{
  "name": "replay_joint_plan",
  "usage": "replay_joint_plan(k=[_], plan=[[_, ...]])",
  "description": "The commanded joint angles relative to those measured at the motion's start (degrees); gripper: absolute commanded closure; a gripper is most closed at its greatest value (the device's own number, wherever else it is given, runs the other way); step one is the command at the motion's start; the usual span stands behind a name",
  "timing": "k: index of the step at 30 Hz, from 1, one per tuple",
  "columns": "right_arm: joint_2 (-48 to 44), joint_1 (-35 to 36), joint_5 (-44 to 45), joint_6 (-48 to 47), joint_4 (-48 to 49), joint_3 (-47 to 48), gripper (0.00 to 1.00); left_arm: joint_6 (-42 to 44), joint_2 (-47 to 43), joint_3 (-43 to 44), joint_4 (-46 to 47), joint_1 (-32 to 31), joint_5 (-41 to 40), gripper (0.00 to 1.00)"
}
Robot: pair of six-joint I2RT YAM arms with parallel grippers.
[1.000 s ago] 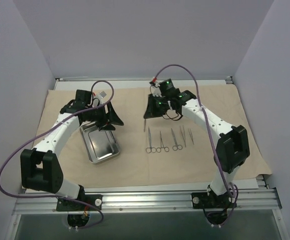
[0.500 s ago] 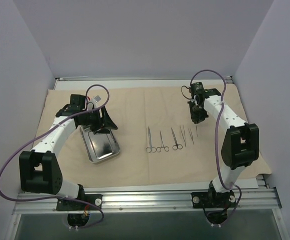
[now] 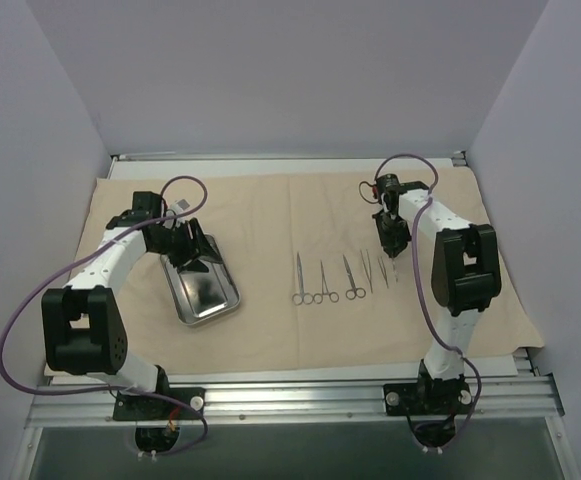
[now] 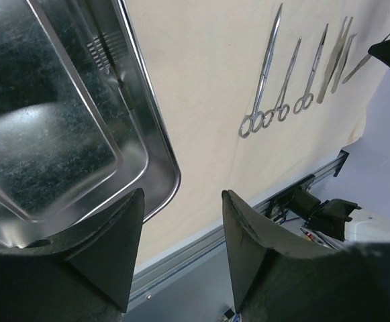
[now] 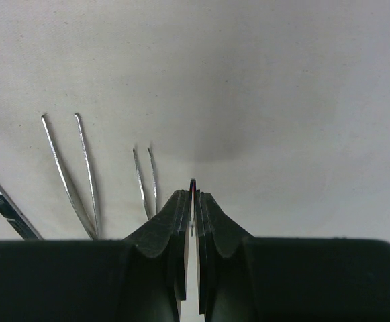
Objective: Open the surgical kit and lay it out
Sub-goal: Place the medical item in the surgical kit.
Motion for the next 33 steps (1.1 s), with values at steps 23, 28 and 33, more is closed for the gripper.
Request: replay_joint_plan(k=[23,28,33], plan=[[5.7,-1.0,-1.9,0.8,0.3,0.5,0.75,0.5,8.3,9.5,-8.0,0.3,-8.3,0.58],[4.3,-0.9,-1.9,1.8,-0.2,2.3,0.68,0.6,10.2,10.2,-9.5,0.3,-10.7,0.57],[0.9,-0.9,-2.1,4.6,-3.1,6.4,0.62,-0.6,11.0,10.1,-9.3,0.3,-13.0,0.57]])
